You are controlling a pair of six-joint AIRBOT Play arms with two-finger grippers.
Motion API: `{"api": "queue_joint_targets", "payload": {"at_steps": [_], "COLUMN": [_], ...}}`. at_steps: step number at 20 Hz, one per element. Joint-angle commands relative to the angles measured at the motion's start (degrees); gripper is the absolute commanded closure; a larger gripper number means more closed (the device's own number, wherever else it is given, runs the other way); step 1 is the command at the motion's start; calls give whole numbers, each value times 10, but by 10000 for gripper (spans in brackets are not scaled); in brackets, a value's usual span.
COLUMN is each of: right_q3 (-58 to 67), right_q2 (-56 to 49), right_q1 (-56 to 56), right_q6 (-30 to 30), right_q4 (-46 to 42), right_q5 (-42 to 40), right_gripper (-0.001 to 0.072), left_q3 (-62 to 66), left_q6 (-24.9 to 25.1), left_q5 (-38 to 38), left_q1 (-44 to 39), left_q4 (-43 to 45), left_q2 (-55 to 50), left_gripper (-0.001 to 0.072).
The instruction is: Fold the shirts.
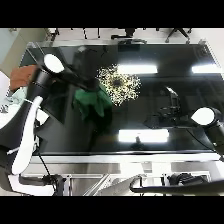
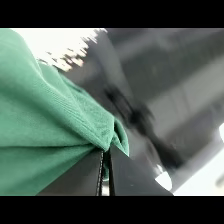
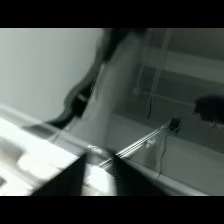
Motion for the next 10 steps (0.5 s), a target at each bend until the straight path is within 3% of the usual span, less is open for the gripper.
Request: {"api": "queue_joint_targets", "payload": {"at_steps": [1,3,6,10], "right_q3": [6,6,2,-62], "right_q2": [-8,-17,-32,-34], "right_q1": [-35,-37,-26,29], "right_q6": [-3,-3,-4,-16], "right_q4": [-8,-7,4,36], "right_q5": [-1,0,19,3], "right_gripper": [278,271,271,243], "left_q3": [-92,-94,-15,31], "left_q6": [-24,-26,-27,-27], "left_q5": [50,45,-50,-144], "left_q1": [-85,-104,-70,44], "left_q4": [-7,-7,-4,-4], "left_q2": [22,22,24,63], "left_gripper": [657,12,17,17]}}
